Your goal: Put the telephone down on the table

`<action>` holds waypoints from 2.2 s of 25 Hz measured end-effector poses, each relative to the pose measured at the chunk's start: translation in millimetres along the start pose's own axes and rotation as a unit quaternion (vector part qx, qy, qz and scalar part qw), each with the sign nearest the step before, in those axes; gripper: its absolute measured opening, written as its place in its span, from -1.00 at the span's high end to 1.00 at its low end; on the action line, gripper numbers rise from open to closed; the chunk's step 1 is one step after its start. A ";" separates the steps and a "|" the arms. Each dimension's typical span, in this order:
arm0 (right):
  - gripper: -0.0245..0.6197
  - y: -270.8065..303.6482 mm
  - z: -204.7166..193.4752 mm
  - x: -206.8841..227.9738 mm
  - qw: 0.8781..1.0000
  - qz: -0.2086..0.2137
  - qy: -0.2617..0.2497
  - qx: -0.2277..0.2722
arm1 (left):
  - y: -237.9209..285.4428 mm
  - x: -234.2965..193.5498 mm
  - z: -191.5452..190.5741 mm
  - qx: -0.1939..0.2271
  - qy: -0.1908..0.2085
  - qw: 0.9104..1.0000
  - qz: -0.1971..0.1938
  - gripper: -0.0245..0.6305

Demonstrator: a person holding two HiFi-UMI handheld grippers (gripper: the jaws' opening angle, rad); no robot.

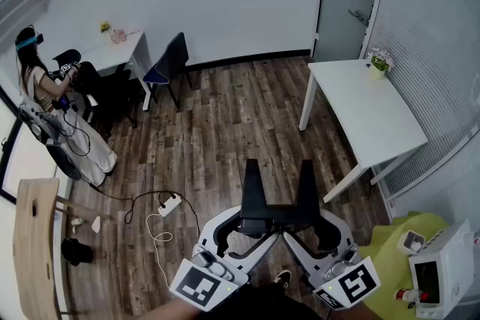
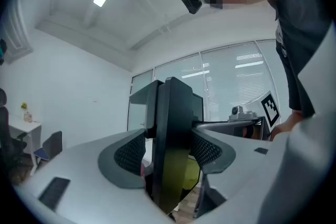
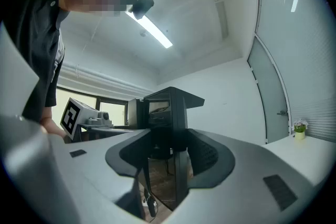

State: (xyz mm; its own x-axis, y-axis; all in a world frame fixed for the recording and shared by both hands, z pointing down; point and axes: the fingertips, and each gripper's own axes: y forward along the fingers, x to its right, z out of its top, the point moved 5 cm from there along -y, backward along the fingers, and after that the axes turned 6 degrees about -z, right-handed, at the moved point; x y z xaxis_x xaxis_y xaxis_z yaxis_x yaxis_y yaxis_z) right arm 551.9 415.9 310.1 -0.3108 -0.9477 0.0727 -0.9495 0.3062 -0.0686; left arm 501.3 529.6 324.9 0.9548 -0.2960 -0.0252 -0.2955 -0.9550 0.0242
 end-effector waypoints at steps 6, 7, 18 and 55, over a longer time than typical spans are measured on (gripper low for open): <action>0.20 1.1 0.6 -2.8 1.000 0.003 0.000 -0.006 | -3.2 -0.1 0.4 -0.002 -0.002 1.000 0.004 0.10; 0.20 1.5 0.9 -2.9 1.000 0.003 -0.001 -0.007 | -3.0 -0.2 0.8 -0.002 -0.001 1.000 0.005 0.10; 0.20 12.1 1.9 -23.6 1.000 0.009 0.003 -0.012 | -24.7 -9.2 3.8 0.007 0.001 1.000 0.008 0.10; 0.20 150.1 -7.8 -6.9 0.999 0.043 0.004 0.000 | -15.4 -141.9 9.0 0.011 0.010 0.999 0.044 0.10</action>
State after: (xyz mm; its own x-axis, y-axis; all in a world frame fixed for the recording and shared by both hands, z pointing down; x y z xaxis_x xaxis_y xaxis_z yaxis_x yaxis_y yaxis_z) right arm 411.2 469.2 307.0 -0.3915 -0.9171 0.0751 -0.9194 0.3864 -0.0740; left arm 370.1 586.2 319.1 0.9257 -0.3783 -0.0030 -0.3783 -0.9257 0.0025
